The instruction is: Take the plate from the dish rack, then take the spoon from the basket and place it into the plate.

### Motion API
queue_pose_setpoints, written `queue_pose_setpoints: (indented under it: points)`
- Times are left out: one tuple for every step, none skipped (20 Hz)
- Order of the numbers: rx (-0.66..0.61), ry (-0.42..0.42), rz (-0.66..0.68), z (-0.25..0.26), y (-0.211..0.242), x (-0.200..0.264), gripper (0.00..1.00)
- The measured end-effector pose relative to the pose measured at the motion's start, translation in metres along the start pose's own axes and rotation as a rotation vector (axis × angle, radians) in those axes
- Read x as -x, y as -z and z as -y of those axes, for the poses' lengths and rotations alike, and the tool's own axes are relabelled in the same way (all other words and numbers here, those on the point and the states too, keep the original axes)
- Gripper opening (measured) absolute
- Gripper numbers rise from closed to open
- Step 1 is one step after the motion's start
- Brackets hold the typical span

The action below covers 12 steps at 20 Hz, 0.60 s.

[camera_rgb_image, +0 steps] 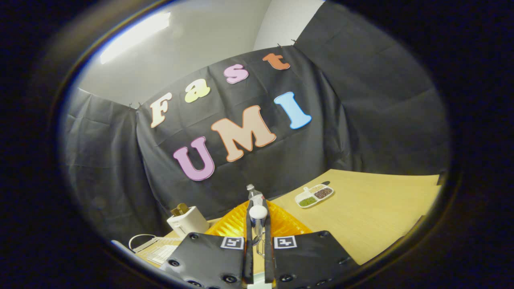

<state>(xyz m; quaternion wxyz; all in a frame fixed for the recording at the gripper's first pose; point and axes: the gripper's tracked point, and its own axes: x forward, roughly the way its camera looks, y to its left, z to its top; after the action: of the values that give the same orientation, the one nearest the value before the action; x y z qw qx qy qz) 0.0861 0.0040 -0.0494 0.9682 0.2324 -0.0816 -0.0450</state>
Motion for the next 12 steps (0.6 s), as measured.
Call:
queue_pose_setpoints:
  points:
    - [0.0, -0.021, -0.009, -0.002, -0.002, 0.008, 0.13]
    - [0.0, -0.044, -0.024, -0.004, 0.0, 0.019, 0.13]
    - [-0.004, -0.067, -0.044, -0.005, 0.003, 0.028, 0.13]
    - [-0.01, -0.087, -0.067, -0.005, 0.009, 0.039, 0.13]
    - [-0.021, -0.104, -0.082, -0.003, 0.014, 0.048, 0.13]
    - [-0.03, -0.114, -0.095, 0.0, 0.019, 0.056, 0.13]
    - [-0.037, -0.121, -0.107, 0.005, 0.025, 0.062, 0.13]
    - [-0.042, -0.123, -0.12, 0.009, 0.032, 0.068, 0.13]
    - [-0.047, -0.125, -0.137, 0.015, 0.04, 0.073, 0.13]
    - [-0.052, -0.129, -0.159, 0.02, 0.049, 0.077, 0.13]
    - [-0.061, -0.131, -0.185, 0.024, 0.058, 0.081, 0.13]
    - [-0.078, -0.145, -0.209, 0.026, 0.067, 0.084, 0.13]
